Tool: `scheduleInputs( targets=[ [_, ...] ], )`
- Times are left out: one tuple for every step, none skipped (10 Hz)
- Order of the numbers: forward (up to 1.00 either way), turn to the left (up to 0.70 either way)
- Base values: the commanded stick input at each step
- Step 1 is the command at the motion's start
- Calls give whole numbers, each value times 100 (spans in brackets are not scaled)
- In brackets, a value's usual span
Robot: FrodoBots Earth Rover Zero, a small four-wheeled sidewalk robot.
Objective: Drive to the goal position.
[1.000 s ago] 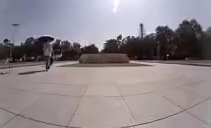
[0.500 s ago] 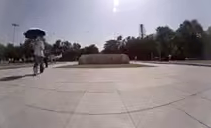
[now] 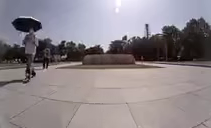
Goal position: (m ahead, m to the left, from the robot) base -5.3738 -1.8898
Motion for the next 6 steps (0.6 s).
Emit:
scheduleInputs(
  targets=[
    [100,0],
    [100,0],
    [100,0],
    [100,0],
    [100,11],
    [100,22]
  ],
)
